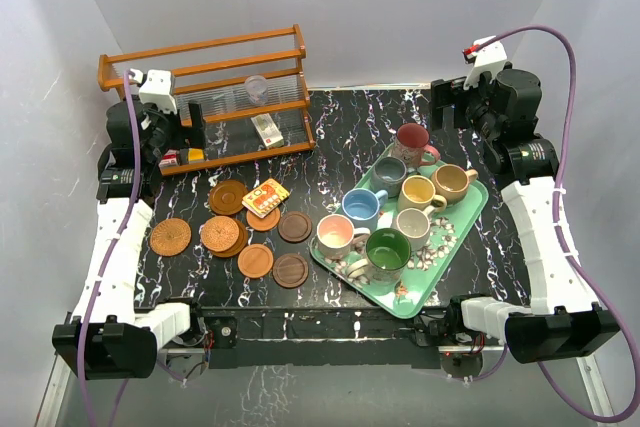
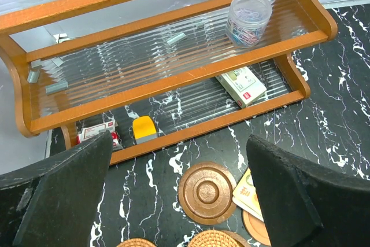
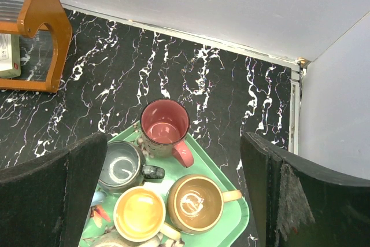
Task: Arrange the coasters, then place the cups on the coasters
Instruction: Move the tray to the center of the board.
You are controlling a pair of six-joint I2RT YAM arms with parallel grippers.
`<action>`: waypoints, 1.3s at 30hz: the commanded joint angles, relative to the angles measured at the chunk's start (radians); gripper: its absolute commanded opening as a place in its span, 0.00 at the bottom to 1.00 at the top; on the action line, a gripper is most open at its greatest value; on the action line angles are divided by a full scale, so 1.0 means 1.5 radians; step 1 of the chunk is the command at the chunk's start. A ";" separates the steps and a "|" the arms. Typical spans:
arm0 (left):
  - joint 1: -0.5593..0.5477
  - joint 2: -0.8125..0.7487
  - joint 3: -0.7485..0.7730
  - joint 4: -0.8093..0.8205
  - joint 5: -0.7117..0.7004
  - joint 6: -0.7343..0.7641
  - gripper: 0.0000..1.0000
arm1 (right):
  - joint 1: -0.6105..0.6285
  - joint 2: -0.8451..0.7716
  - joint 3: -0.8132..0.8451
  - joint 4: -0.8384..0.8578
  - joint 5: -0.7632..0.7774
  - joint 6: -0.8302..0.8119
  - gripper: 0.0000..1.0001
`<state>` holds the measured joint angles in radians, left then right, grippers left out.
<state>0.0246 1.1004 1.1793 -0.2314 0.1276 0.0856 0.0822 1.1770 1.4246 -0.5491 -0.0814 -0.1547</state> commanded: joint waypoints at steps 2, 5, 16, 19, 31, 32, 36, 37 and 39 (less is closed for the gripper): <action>0.005 -0.018 -0.007 0.018 0.009 -0.001 0.99 | -0.005 -0.023 -0.001 0.037 0.006 0.002 0.98; 0.004 -0.018 -0.009 0.021 0.011 0.000 0.99 | -0.005 -0.027 -0.008 0.038 0.019 0.000 0.98; 0.004 -0.028 -0.029 0.038 0.057 0.008 0.99 | -0.005 -0.035 -0.030 0.027 0.072 -0.009 0.98; 0.004 -0.029 -0.035 0.045 0.064 0.008 0.99 | -0.005 -0.034 -0.031 0.017 0.097 -0.022 0.98; 0.004 -0.033 -0.043 0.015 0.105 0.057 0.99 | -0.023 -0.063 -0.104 -0.058 0.158 -0.053 0.98; 0.004 -0.032 -0.044 0.013 0.108 0.059 0.99 | -0.031 -0.066 -0.112 -0.068 0.158 -0.053 0.98; 0.004 -0.029 -0.052 0.011 0.112 0.067 0.99 | -0.050 -0.077 -0.139 -0.116 0.172 -0.064 0.98; 0.003 -0.029 -0.055 0.010 0.113 0.068 0.99 | -0.050 -0.081 -0.148 -0.122 0.178 -0.068 0.98; 0.004 -0.027 -0.062 0.009 0.117 0.071 0.99 | -0.079 -0.090 -0.168 -0.126 0.186 -0.074 0.98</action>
<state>0.0246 1.0805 1.1057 -0.2131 0.2703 0.1688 0.0071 1.0878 1.2060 -0.7132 0.1516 -0.2363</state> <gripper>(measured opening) 0.985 0.983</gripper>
